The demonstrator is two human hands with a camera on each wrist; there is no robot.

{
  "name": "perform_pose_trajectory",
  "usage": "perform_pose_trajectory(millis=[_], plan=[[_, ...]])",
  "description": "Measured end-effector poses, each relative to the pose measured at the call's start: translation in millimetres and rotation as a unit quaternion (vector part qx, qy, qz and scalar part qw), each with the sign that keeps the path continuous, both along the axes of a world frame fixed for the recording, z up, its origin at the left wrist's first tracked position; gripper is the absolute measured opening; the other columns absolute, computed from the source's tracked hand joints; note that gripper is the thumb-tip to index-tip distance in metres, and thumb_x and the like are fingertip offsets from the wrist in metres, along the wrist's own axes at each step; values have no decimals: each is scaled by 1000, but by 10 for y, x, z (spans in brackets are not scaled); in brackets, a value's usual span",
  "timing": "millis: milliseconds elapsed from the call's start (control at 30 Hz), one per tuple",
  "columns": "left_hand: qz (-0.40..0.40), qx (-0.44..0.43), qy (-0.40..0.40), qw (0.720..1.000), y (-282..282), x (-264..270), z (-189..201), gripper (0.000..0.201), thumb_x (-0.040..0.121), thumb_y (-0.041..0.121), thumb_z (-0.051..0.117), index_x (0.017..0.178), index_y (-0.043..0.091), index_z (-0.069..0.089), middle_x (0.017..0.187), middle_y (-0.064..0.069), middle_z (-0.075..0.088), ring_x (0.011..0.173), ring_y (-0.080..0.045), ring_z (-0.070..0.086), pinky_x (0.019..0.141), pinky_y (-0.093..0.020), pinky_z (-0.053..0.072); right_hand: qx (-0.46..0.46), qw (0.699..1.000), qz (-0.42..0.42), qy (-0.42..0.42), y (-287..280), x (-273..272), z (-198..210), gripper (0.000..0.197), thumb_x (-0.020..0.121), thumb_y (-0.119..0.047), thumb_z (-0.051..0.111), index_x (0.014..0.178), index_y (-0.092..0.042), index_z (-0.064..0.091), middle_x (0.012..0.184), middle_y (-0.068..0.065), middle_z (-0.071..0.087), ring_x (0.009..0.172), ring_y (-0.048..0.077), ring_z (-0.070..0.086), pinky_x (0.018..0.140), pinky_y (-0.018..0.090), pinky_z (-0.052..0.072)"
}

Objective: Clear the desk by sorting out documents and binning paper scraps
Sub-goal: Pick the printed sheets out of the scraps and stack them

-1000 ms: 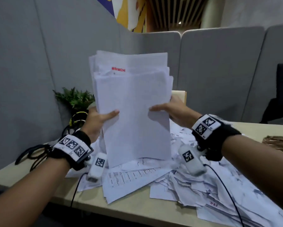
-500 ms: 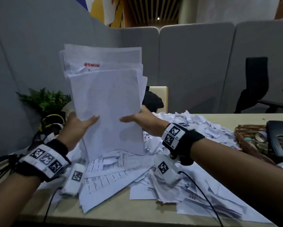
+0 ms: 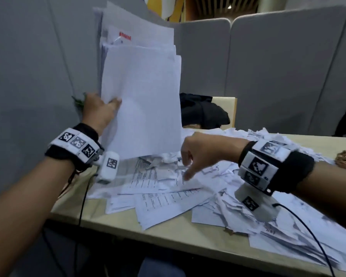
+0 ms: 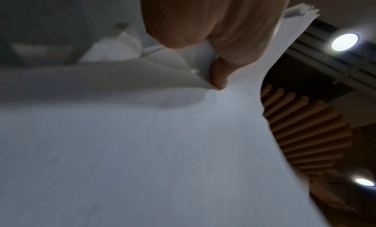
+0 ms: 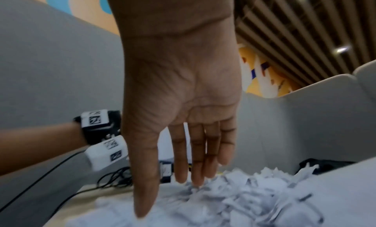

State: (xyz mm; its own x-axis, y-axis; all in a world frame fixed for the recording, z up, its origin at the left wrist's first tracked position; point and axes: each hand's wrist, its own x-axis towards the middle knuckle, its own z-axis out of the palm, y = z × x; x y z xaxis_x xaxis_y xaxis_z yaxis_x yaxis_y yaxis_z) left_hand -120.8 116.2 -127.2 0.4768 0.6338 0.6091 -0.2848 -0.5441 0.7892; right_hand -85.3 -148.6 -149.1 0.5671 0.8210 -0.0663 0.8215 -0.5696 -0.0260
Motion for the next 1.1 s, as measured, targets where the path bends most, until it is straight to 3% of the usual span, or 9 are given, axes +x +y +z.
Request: perform_pose_trajectory(millis=[100, 233, 333, 433, 500, 700, 833, 1000, 1100], plan=[[19, -16, 28, 999, 95, -79, -2, 31, 82, 13, 73, 108, 3, 60, 108, -10, 65, 100, -22, 65, 92, -35, 52, -93, 993, 74, 11, 83, -178, -198, 66, 62, -51, 85, 120, -33, 59, 116, -11, 59, 105, 13, 56, 86, 36, 51], [10, -65, 51, 997, 145, -126, -94, 42, 84, 11, 73, 116, -2, 49, 120, -11, 57, 110, -24, 58, 101, -36, 46, -154, 971, 158, -88, 155, -275, -488, 85, 63, -51, 81, 137, -35, 43, 128, -4, 50, 114, 19, 51, 85, 38, 50], [1, -102, 86, 991, 224, -159, -164, 66, 78, 20, 77, 130, -4, 44, 129, -13, 54, 118, -26, 54, 105, -41, 44, -142, 961, 189, -144, 165, -332, -575, 75, 65, -48, 79, 133, -29, 51, 119, -1, 55, 104, 21, 55, 73, 33, 48], [-4, -130, 96, 987, 240, -191, -171, 71, 77, 21, 77, 133, -6, 40, 134, -13, 49, 123, -26, 51, 108, -41, 40, -121, 948, 198, -216, 188, -402, -622, 37, 76, -36, 69, 107, -17, 64, 99, 2, 59, 88, 25, 61, 66, 35, 52], [14, -136, 102, 985, 248, -200, -151, 66, 85, 16, 72, 135, -7, 35, 136, -11, 43, 126, -24, 45, 109, -36, 36, -80, 951, 184, -237, 206, -369, -574, 18, 89, -26, 55, 97, -13, 66, 93, 6, 60, 81, 28, 62, 61, 32, 47], [26, -135, 92, 986, 293, 33, 11, 63, 92, 12, 64, 140, -7, 28, 147, -14, 36, 134, -24, 38, 110, -31, 30, 192, 972, -6, -132, -61, 468, 138, 39, 92, -33, 60, 59, -13, 51, 57, 3, 47, 62, 30, 49, 54, 31, 34], [33, -128, 122, 984, 350, 531, 180, 60, 92, 11, 63, 138, -6, 29, 145, -13, 37, 130, -24, 40, 105, -29, 31, 286, 953, -42, -86, -328, 1104, 375, 41, 90, -31, 65, 69, 3, 60, 65, 18, 57, 66, 36, 53, 58, 39, 37], [14, -66, 155, 986, 539, 1326, 330, 35, 89, 13, 65, 106, 10, 34, 101, -3, 40, 96, -18, 39, 80, -30, 42, 398, 915, -48, -57, -686, 1801, 738, 41, 82, -36, 69, 71, 2, 62, 66, 3, 46, 62, 3, 43, 49, 23, 37], [-32, -90, 183, 978, 582, 1533, 331, 54, 76, 28, 79, 112, 1, 49, 114, -6, 55, 107, -18, 53, 97, -38, 44, 466, 881, -67, -51, -868, 2034, 863, 44, 81, -37, 61, 72, 6, 59, 70, 0, 42, 65, 2, 39, 52, 28, 35]])
